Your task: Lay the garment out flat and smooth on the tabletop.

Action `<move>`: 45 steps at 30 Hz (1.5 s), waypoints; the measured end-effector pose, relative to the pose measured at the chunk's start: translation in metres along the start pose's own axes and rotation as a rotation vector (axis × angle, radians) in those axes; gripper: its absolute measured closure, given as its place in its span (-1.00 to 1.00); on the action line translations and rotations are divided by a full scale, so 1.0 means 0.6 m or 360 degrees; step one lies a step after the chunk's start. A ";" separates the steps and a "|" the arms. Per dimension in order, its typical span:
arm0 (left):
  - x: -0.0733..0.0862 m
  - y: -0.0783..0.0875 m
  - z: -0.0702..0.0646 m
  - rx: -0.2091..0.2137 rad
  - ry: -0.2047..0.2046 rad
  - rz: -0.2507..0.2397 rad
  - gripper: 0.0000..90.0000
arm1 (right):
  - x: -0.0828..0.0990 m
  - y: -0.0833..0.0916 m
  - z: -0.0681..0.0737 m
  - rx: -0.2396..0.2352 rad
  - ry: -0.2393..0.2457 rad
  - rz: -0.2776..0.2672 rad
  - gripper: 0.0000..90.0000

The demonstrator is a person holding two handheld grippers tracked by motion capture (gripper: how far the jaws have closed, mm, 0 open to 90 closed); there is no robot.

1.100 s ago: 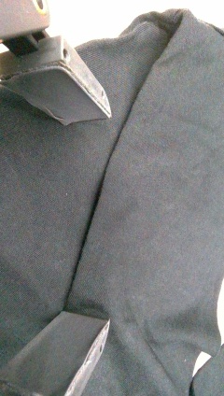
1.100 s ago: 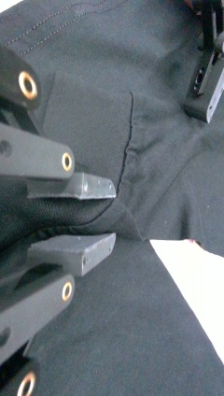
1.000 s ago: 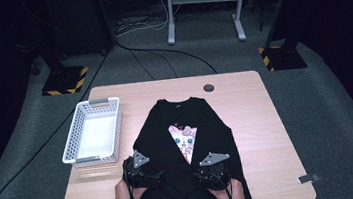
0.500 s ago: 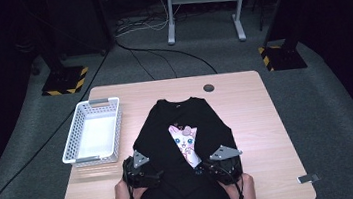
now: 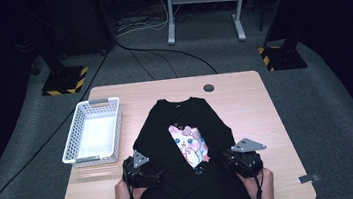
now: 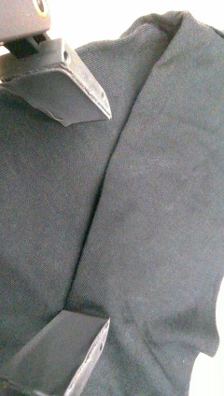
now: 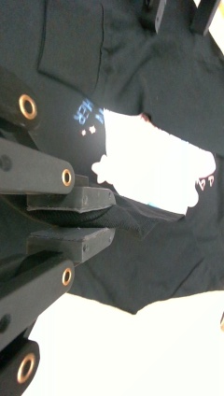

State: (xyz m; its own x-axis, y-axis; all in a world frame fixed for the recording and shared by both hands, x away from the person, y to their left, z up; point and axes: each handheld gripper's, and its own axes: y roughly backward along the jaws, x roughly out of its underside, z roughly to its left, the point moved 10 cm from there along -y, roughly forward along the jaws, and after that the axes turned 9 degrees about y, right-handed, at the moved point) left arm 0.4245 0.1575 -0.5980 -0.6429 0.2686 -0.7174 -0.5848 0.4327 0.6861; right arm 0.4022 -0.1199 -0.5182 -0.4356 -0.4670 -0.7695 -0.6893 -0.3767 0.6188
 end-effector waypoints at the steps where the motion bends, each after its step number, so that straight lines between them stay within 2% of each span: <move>1: 0.000 0.000 0.000 0.0000 0.0000 0.0000 -0.93 | 0.002 0.003 -0.005 0.0011 -0.0006 -0.0001 0.80; 10: 0.000 0.000 0.000 -0.0001 0.0001 -0.0001 -0.92 | 0.021 0.025 -0.046 0.0104 -0.0061 0.0002 0.80; 18: 0.000 0.000 0.000 -0.0002 0.0002 -0.0001 -0.92 | 0.038 0.040 -0.077 0.0157 -0.0128 0.0005 0.80; 45: 0.000 0.000 0.000 -0.0003 0.0002 -0.0002 -0.92 | 0.078 0.055 -0.131 0.0237 -0.0252 0.0034 0.80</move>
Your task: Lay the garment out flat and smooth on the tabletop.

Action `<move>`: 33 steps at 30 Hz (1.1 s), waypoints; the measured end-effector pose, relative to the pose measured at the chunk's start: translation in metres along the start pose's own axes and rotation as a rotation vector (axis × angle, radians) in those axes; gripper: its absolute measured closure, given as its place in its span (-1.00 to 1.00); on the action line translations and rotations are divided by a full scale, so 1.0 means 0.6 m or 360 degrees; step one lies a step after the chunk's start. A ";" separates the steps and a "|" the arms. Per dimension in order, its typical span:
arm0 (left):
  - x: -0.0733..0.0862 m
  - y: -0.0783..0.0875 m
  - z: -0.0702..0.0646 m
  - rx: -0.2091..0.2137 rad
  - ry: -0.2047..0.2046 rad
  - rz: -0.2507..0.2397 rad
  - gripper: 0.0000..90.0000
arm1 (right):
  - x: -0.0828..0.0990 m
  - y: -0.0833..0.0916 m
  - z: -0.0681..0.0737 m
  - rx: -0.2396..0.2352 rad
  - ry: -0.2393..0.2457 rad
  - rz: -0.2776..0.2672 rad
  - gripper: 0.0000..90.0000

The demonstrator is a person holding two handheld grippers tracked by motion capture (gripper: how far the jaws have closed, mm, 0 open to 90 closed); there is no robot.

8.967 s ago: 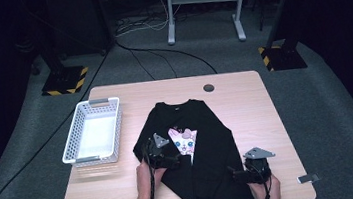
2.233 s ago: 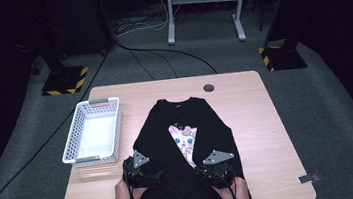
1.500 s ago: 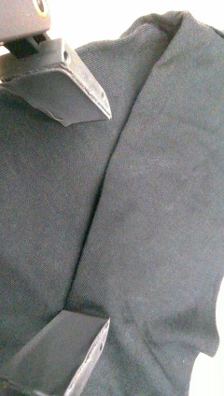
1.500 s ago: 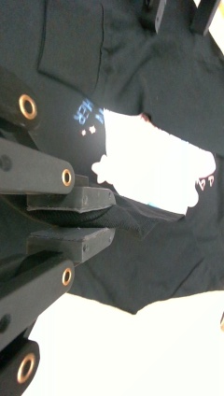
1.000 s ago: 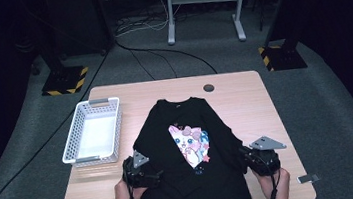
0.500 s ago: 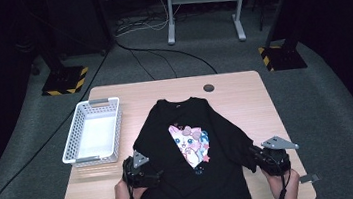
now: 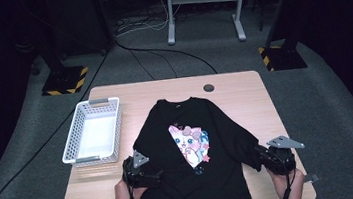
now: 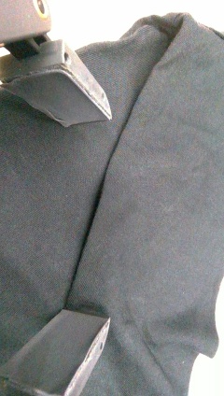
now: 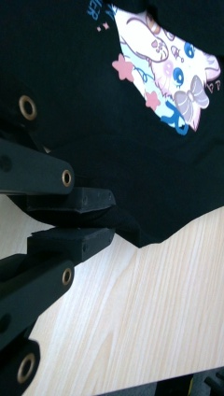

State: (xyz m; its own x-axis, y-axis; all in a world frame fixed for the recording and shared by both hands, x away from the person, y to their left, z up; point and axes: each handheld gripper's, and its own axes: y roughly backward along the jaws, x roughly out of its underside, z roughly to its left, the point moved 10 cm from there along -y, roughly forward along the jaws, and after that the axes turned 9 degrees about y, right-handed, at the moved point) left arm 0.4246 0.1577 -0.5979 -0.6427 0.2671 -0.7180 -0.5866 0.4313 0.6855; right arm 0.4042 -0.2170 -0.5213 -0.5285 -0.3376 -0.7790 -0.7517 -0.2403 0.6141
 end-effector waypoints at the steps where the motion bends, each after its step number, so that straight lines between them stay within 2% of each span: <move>1: 0.000 0.000 0.000 0.0000 0.0000 0.0000 -0.92 | 0.001 0.000 -0.003 0.0004 -0.0002 0.0002 0.80; 12: 0.000 0.000 0.000 0.0000 0.0000 0.0000 -0.92 | 0.019 -0.002 -0.036 0.0034 -0.0072 0.0024 0.80; 25: 0.000 0.000 0.000 -0.0001 -0.0001 0.0000 -0.92 | 0.056 -0.021 -0.073 0.0074 -0.0153 0.0122 0.78; 31: 0.000 0.000 0.000 -0.0001 0.0000 0.0000 -0.92 | 0.076 -0.020 -0.091 0.0122 -0.0188 0.0176 0.63; 33: 0.000 0.000 0.000 -0.0001 -0.0001 0.0000 -0.92 | 0.084 -0.015 -0.100 0.0159 -0.0198 0.0198 0.57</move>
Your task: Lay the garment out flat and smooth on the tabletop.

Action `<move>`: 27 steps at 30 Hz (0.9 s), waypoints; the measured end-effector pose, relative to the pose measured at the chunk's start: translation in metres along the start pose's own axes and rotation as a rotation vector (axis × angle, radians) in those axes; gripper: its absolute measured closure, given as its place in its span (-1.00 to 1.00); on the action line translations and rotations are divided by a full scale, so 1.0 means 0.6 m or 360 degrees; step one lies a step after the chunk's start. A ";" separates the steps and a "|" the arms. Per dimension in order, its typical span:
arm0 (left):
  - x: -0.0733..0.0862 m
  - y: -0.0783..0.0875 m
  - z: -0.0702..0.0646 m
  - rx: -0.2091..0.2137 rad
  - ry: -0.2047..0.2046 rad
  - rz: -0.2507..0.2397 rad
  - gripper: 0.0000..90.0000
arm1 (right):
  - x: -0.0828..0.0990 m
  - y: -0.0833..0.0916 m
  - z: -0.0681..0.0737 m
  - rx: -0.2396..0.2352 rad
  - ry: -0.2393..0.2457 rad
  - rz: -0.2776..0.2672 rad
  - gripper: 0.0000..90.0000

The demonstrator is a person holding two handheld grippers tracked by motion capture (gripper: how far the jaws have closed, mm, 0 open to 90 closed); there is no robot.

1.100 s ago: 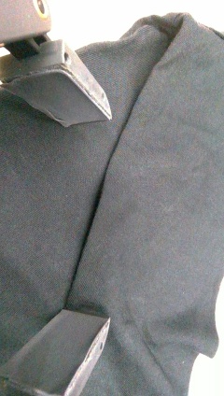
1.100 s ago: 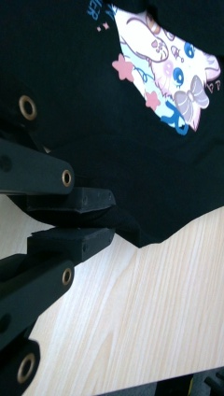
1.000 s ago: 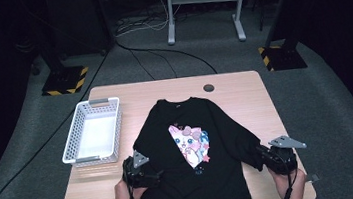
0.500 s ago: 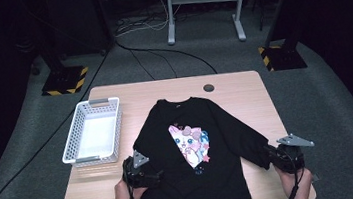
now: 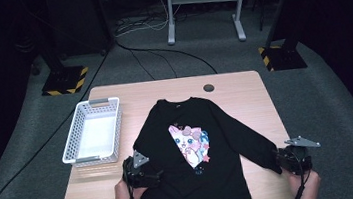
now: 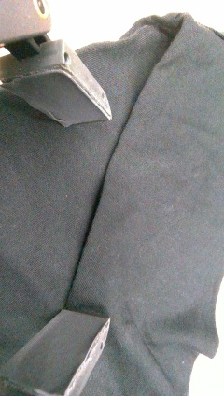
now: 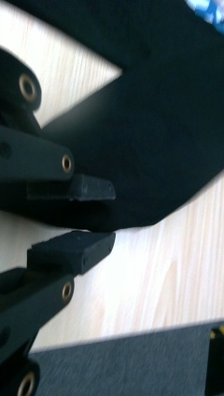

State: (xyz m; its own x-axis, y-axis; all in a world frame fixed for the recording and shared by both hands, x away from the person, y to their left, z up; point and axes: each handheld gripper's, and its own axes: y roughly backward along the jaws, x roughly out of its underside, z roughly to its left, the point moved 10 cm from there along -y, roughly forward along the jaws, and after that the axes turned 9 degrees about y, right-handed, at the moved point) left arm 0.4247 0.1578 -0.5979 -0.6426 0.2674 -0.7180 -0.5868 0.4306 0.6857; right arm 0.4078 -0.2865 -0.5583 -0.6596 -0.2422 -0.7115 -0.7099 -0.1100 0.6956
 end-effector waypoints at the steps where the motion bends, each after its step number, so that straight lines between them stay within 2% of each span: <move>1: 0.000 0.000 0.000 0.0000 0.0000 0.0000 -0.92 | 0.003 0.003 -0.004 0.0008 -0.0006 0.0000 0.54; 2: 0.000 0.000 0.000 0.0000 0.0000 0.0000 -0.92 | 0.003 0.003 -0.004 0.0008 -0.0006 0.0000 0.54; 3: 0.000 0.000 0.000 0.0000 0.0000 0.0000 -0.92 | 0.009 0.010 -0.013 0.0024 -0.0034 0.0001 0.45; 8: 0.000 0.000 0.000 0.0000 0.0000 0.0000 -0.92 | 0.010 0.024 -0.019 0.0053 -0.0034 -0.0009 0.28; 12: 0.000 0.000 0.000 0.0000 0.0000 0.0000 -0.92 | 0.000 0.038 -0.012 0.0076 -0.0027 -0.0038 0.14; 16: 0.000 0.000 0.000 0.0000 0.0001 0.0000 -0.92 | -0.010 0.047 0.007 0.0063 0.0010 -0.0055 0.03; 21: 0.000 0.000 0.000 0.0000 0.0001 0.0000 -0.92 | -0.016 0.032 0.052 -0.0045 0.0056 -0.0045 -0.13; 26: 0.000 0.000 0.000 0.0000 0.0000 0.0000 -0.92 | -0.020 -0.003 0.120 -0.0173 0.0138 -0.0020 -0.40; 27: 0.000 0.000 0.000 0.0000 0.0000 0.0000 -0.92 | -0.022 -0.011 0.141 -0.0214 0.0173 -0.0021 -0.49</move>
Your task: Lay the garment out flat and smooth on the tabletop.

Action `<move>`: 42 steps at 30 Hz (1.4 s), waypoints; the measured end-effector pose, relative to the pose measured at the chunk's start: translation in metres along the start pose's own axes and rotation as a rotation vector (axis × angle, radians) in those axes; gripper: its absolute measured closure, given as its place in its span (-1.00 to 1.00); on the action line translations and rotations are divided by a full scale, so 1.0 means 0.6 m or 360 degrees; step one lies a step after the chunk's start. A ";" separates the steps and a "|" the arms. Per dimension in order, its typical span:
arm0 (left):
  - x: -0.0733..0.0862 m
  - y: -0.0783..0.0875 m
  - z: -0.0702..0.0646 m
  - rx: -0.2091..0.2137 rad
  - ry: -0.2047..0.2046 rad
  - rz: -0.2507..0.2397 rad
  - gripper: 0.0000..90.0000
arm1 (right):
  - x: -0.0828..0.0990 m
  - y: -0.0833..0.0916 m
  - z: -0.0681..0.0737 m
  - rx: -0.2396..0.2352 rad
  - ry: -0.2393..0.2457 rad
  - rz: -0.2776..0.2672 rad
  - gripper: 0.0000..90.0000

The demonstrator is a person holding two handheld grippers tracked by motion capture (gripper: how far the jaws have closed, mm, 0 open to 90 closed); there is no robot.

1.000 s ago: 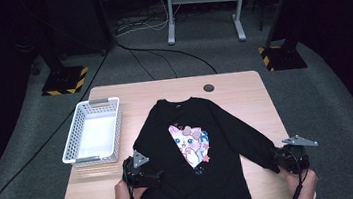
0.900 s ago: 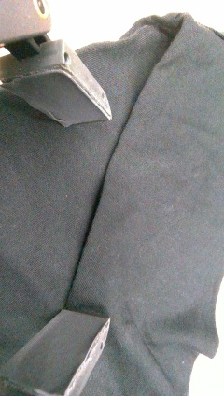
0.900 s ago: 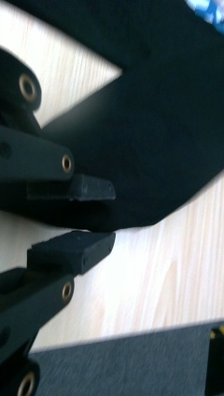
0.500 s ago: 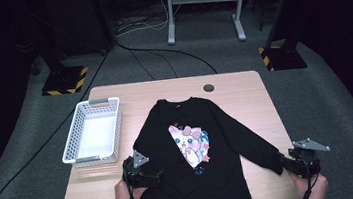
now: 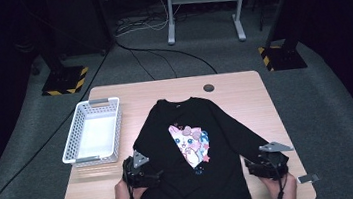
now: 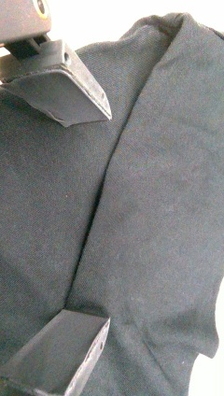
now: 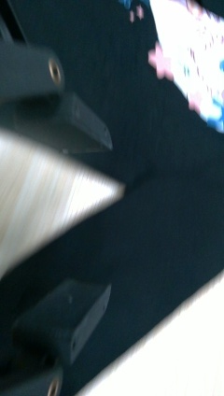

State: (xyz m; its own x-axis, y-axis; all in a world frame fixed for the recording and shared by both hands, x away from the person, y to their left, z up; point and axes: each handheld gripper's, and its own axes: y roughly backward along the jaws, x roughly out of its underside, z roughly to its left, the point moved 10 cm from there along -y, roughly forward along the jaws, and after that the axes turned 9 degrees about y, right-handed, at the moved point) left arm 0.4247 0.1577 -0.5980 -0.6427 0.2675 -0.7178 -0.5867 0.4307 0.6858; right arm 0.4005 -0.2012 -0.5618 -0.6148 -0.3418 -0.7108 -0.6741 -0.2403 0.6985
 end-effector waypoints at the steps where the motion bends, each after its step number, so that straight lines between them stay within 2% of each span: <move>1: 0.000 0.000 0.000 0.0000 0.0000 0.0000 -0.92 | -0.003 -0.006 0.011 -0.0016 0.0016 -0.0003 -0.56; 3: 0.000 0.000 0.000 0.0000 -0.0001 0.0000 -0.92 | -0.013 -0.023 0.044 -0.0090 0.0063 -0.0014 -0.65; 7: 0.000 0.000 0.000 -0.0001 -0.0003 0.0002 -0.92 | -0.028 -0.059 0.110 -0.0188 0.0177 -0.0020 -0.72; 10: 0.000 0.000 0.000 -0.0002 -0.0003 0.0002 -0.92 | -0.030 -0.080 0.137 -0.0204 0.0234 0.0012 -0.77; 12: 0.000 0.000 0.000 -0.0002 -0.0003 0.0003 -0.92 | -0.028 -0.092 0.146 -0.0183 0.0268 0.0035 -0.85; 21: 0.000 -0.001 -0.002 0.0000 -0.0009 0.0004 -0.92 | -0.026 -0.094 0.138 -0.0200 0.0264 0.0084 -0.92; 25: -0.001 -0.002 -0.004 -0.0002 -0.0005 0.0000 -0.92 | -0.024 -0.094 0.133 -0.0210 0.0272 0.0024 -0.92; 42: -0.013 -0.020 -0.039 -0.0004 -0.0007 0.0003 -0.92 | -0.010 -0.085 0.085 -0.0206 0.0268 0.0005 -0.94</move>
State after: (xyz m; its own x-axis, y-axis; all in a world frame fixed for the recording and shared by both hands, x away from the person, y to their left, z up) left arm 0.4250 0.1305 -0.5979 -0.6416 0.2721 -0.7172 -0.5869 0.4279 0.6874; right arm 0.4172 -0.1404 -0.5973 -0.5322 -0.4869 -0.6925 -0.6076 -0.3500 0.7130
